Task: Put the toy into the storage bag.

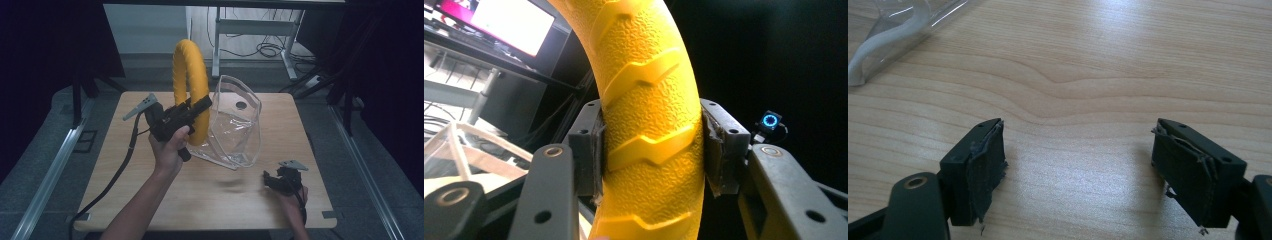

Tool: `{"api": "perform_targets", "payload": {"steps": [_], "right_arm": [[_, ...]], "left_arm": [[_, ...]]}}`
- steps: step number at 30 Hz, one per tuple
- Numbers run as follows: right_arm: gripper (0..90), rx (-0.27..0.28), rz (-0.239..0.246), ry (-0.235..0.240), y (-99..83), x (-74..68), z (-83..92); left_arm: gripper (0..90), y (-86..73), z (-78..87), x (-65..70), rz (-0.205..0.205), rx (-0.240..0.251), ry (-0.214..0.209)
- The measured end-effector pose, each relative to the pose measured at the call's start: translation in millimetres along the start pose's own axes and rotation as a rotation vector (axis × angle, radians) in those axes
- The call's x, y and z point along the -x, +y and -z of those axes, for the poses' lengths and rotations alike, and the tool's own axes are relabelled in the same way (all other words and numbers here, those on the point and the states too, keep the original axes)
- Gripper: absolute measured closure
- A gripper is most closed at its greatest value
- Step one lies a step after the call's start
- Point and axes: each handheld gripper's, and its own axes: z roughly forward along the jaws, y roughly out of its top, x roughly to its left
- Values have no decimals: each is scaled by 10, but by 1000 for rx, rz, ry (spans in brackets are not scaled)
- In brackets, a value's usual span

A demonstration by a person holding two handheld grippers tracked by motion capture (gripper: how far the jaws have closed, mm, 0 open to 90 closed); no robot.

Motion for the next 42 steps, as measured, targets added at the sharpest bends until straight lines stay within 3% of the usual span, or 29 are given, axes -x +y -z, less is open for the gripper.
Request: {"api": "perform_targets", "payload": {"steps": [28, 42], "right_arm": [[212, 3, -2, -4, 0, -2, -5], [211, 3, 0, -5, 1, 1, -6]], "left_arm": [[506, 39, -424, 248, -16, -6, -50], [505, 9, -739, 408, -18, -34, -89]]}}
